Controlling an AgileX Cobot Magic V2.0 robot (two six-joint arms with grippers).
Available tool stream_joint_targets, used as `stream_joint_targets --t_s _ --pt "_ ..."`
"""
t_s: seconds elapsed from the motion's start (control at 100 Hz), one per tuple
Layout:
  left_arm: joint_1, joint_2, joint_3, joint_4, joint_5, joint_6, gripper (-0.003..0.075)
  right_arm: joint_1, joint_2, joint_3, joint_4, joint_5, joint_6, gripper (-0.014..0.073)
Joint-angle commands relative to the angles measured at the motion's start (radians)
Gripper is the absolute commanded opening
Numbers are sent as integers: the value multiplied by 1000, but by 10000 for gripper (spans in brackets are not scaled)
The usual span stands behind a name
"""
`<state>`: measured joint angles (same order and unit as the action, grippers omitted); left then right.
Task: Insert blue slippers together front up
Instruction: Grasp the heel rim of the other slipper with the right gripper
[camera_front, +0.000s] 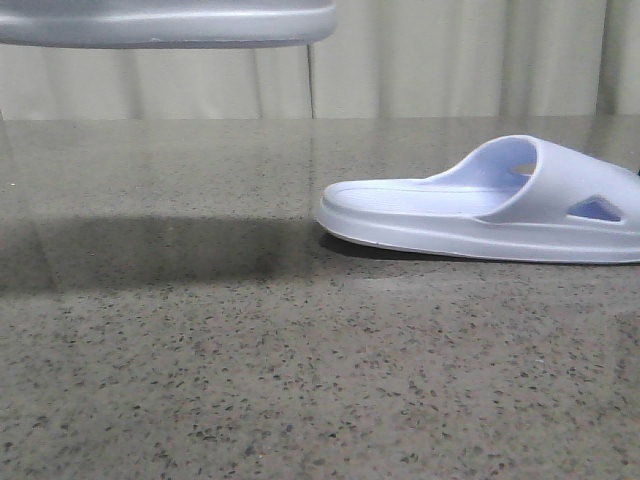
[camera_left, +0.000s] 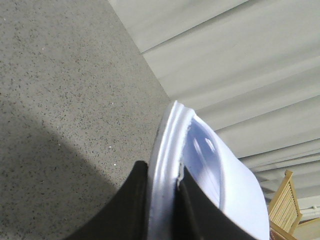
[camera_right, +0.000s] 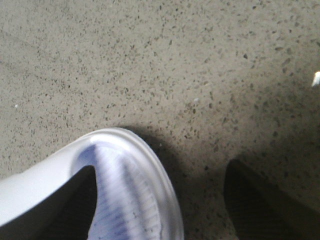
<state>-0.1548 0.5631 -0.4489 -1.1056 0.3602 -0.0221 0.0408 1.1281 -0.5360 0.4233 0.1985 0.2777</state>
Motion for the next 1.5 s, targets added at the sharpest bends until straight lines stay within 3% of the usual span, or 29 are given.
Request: stream_joint_targets --t_s 0.0,1.07,1.49 --pt "-1 6 -37 -28 -26 1 16 -8 4 -25 10 -42 2 464" --pt "-1 6 -37 -28 -26 1 16 -4 7 -25 12 19 2 464" --pt "-1 6 -37 -28 -26 1 16 -4 7 -25 73 34 2 464"
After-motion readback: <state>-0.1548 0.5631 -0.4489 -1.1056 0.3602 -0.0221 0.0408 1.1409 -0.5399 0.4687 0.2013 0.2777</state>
